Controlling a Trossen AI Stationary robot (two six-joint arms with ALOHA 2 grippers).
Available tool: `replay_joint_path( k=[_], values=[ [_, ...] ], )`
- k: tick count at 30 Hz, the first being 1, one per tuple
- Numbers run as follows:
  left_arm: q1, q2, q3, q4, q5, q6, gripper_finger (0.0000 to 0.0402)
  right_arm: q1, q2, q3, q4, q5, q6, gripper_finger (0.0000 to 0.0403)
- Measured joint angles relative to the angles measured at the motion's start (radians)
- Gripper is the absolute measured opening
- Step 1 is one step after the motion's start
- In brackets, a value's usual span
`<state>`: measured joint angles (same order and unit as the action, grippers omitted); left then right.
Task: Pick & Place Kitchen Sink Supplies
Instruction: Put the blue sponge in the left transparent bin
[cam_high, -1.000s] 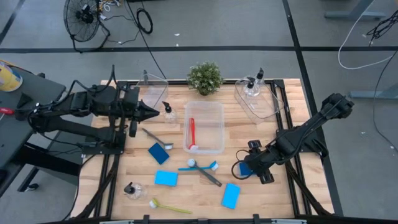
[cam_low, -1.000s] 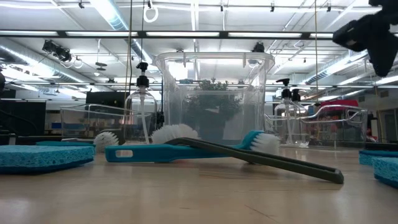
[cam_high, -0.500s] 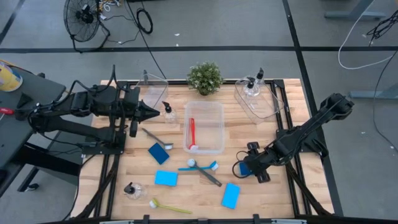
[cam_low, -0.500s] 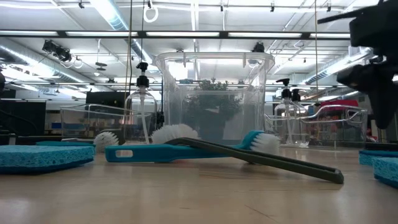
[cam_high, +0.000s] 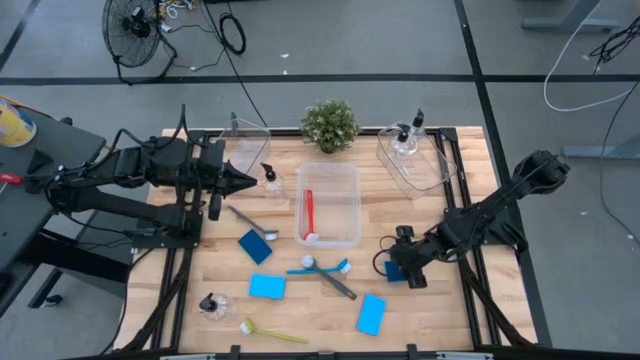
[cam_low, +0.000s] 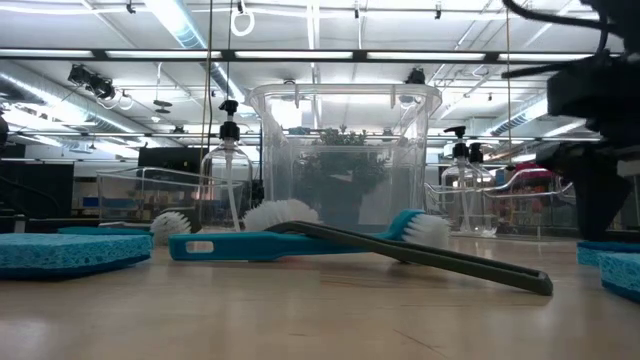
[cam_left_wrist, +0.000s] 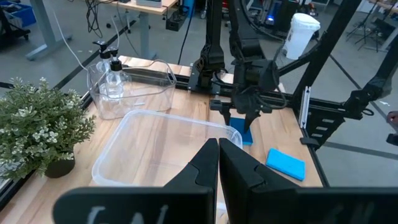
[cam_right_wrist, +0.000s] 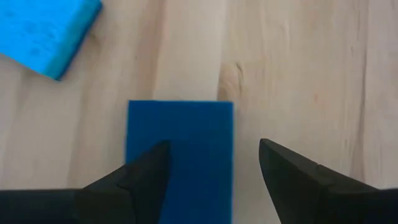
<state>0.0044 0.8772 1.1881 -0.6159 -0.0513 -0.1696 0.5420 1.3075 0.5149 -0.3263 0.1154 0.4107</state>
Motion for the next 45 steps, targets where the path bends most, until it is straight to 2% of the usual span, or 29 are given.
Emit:
replay_joint_path(
  k=[6,10,14,23,28,37,45],
  values=[
    [0.0,0.0,0.0,0.0,0.0,-0.001,0.0016,-0.014,0.0,-0.06,0.109,-0.025,-0.001,0.0245],
    [0.0,0.0,0.0,0.0,0.0,-0.001,0.0016,-0.013,0.0,-0.073,0.133,-0.034,-0.003,0.0228],
    [0.0,0.0,0.0,0.0,0.0,0.0,0.0016,-0.013,0.0,-0.073,0.139,-0.049,-0.014,0.0186],
    [0.0,0.0,0.0,0.0,0.0,0.0,0.0016,-0.014,-0.001,-0.073,0.134,-0.044,-0.03,0.0058],
    [0.0,0.0,0.0,0.0,0.0,0.0,0.0016,-0.014,0.0,-0.073,0.133,-0.042,-0.027,0.0011],
    [0.0,0.0,0.0,0.01,0.0,0.0,0.0016,-0.013,-0.005,-0.071,0.143,-0.065,0.0,0.0002],
    [0.0,0.0,0.0,0.048,0.0,0.0,0.0016,-0.013,-0.028,0.012,0.072,-0.062,-0.004,0.0001]
  ],
)
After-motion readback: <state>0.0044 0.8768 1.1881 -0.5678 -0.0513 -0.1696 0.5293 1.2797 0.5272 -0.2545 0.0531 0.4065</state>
